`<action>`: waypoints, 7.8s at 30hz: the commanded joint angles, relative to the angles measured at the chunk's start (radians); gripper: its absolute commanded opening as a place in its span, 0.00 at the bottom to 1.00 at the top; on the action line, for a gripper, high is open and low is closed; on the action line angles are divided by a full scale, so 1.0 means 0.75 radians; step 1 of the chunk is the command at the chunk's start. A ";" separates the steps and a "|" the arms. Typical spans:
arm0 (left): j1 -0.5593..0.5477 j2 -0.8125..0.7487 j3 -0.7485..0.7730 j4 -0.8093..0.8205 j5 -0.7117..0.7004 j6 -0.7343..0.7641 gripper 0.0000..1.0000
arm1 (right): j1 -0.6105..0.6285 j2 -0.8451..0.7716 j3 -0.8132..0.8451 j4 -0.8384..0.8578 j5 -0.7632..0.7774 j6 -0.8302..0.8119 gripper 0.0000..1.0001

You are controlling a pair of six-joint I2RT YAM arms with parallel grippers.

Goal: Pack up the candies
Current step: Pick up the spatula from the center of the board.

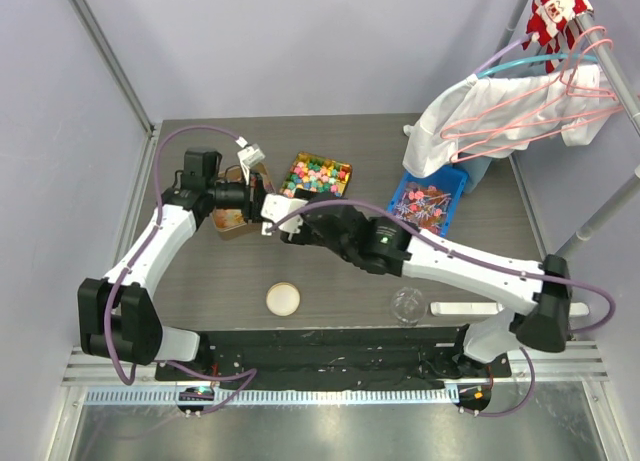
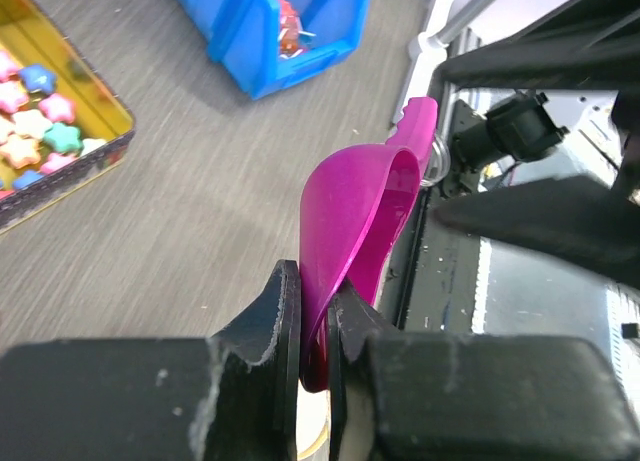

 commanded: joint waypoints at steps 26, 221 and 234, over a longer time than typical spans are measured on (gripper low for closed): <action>0.237 -0.125 -0.001 0.196 -0.042 -0.224 0.00 | -0.401 -0.730 -0.787 -0.567 -0.515 -0.138 0.40; 0.198 0.304 0.302 -0.434 0.093 0.132 0.01 | -0.233 0.147 0.303 -0.031 -0.552 -0.036 0.18; 0.202 0.307 0.157 -0.146 0.520 -0.066 0.00 | -0.239 0.113 0.379 -0.139 -0.642 -0.036 0.27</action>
